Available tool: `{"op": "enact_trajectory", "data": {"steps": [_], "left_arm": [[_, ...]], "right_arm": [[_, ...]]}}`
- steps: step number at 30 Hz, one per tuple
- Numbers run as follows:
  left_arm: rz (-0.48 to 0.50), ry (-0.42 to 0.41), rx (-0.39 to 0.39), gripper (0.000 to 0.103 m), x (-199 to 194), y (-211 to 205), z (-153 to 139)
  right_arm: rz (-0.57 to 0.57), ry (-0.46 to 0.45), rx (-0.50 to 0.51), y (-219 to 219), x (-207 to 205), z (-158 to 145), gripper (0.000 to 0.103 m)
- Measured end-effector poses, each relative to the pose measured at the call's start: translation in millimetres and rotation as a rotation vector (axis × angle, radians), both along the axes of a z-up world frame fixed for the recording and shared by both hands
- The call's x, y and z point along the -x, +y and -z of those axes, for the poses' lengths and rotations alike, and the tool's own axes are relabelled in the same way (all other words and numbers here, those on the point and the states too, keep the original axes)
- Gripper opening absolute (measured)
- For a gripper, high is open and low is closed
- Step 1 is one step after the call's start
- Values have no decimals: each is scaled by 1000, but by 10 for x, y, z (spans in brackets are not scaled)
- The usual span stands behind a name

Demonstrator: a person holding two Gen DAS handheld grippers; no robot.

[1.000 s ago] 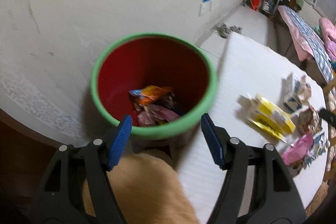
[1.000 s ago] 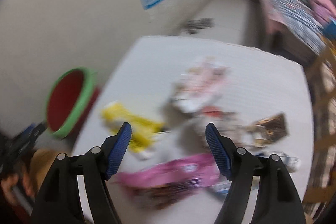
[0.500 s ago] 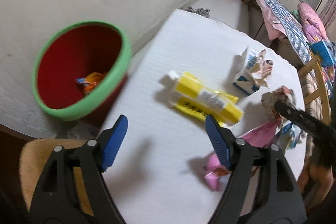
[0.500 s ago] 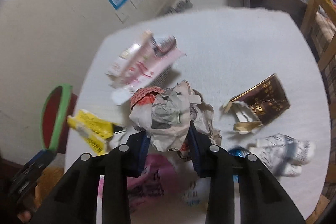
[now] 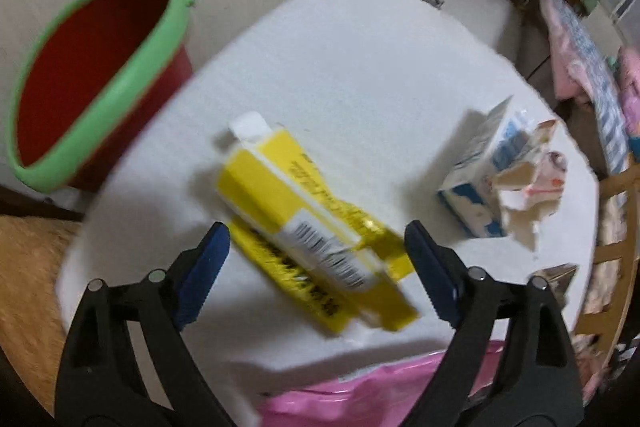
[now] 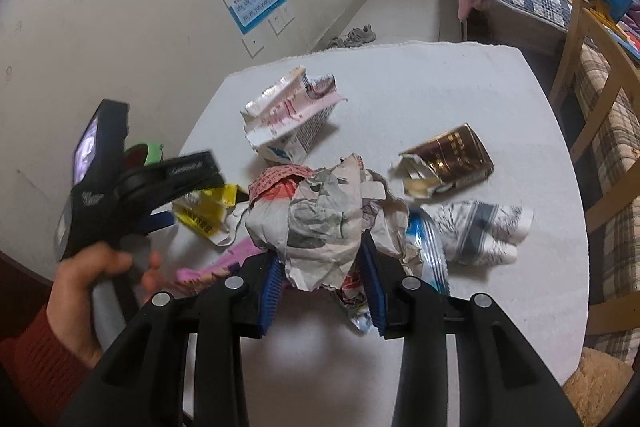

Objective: Collect trash
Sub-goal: 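Grasp the yellow box with the left gripper while the right grasps the crumpled wrapper, then carry the yellow box and crumpled wrapper over the red bin with both grippers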

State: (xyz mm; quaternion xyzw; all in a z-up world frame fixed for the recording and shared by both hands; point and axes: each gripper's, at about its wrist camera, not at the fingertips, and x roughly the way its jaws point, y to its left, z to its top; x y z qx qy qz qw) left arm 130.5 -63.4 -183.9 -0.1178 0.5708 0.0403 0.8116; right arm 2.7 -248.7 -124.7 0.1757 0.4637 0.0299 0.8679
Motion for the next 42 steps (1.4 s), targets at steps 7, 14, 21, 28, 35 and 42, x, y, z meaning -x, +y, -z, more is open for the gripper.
{"op": "enact_trajectory", "data": {"steps": [7, 14, 21, 28, 35, 42], "left_arm": [[181, -24, -11, 37, 40, -133, -80], [430, 27, -56, 29, 104, -143, -179], [379, 18, -77, 47, 203, 40, -117], [319, 16, -27, 34, 254, 60, -69], [349, -139, -126, 30, 475, 37, -487], [364, -252, -171, 30, 715, 88, -880]], "right_arm": [[0, -1, -15, -34, 43, 27, 37], [-24, 0, -34, 32, 34, 29, 37], [-38, 7, -60, 127, 14, 55, 37], [-40, -9, -51, 158, 71, -14, 37], [-17, -16, -46, 103, 137, -75, 37], [-17, -30, -44, 144, 136, -166, 37]]}}
